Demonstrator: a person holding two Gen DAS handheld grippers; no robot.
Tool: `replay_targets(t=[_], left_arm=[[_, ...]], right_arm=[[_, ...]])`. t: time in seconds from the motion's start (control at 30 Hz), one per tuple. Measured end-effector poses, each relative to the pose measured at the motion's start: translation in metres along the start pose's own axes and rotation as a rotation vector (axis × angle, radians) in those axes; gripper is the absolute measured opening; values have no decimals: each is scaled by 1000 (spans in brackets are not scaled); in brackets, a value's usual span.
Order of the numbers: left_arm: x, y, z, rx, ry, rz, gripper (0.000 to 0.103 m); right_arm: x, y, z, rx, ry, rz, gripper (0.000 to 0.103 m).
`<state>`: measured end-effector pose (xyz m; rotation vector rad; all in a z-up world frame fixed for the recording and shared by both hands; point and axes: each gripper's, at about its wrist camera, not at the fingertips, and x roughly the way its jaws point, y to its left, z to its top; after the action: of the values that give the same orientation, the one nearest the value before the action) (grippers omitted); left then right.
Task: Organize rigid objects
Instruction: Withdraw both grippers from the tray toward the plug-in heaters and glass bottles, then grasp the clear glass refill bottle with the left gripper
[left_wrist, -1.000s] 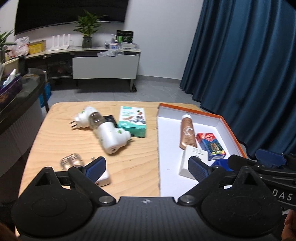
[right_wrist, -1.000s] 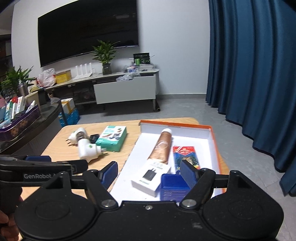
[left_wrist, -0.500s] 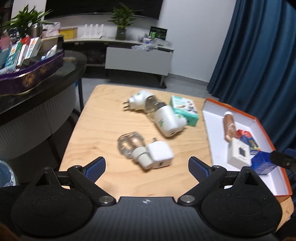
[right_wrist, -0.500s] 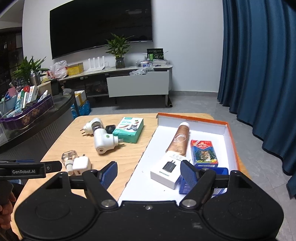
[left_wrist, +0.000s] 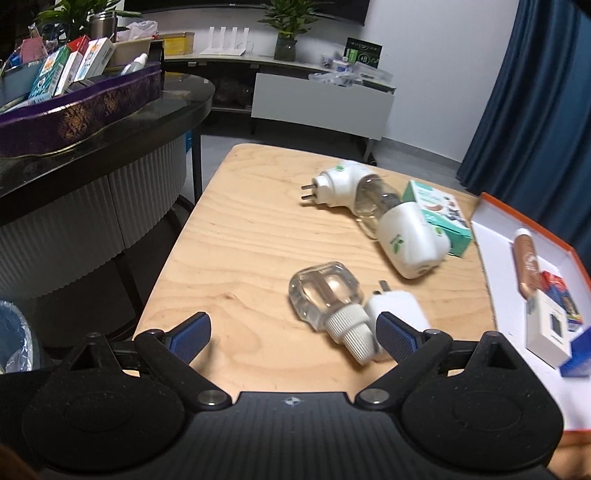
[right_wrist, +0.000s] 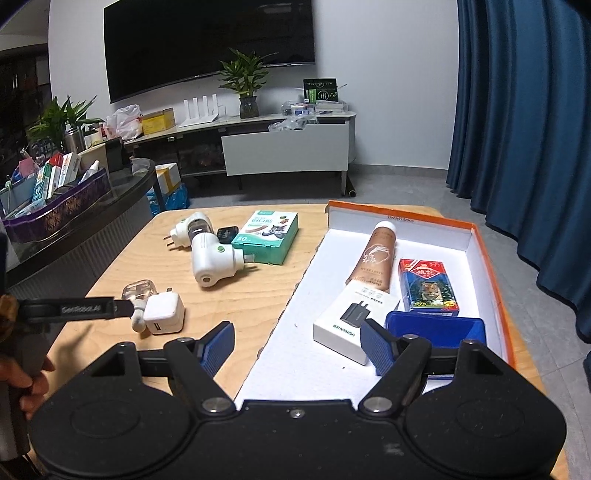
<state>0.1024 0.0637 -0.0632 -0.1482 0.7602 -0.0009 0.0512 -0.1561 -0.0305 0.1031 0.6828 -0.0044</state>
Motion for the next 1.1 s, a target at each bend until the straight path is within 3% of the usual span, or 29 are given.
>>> replay_targets(t=[0.23, 0.43, 0.63, 0.73, 1.1], left_arm=[[22, -7, 5, 37, 19, 15, 98], [25, -5, 2, 118, -14, 21, 95], [28, -9, 3, 167, -38, -27, 81], [29, -16, 2, 221, -59, -20, 53], [8, 4, 9, 142, -99, -55, 50]], right_arm=[[12, -1, 1, -6, 17, 0, 88], [20, -5, 1, 1, 31, -2, 88], [28, -3, 2, 15, 43, 20, 88], [31, 5, 3, -8, 51, 37, 88], [60, 52, 12, -71, 115, 170, 88]])
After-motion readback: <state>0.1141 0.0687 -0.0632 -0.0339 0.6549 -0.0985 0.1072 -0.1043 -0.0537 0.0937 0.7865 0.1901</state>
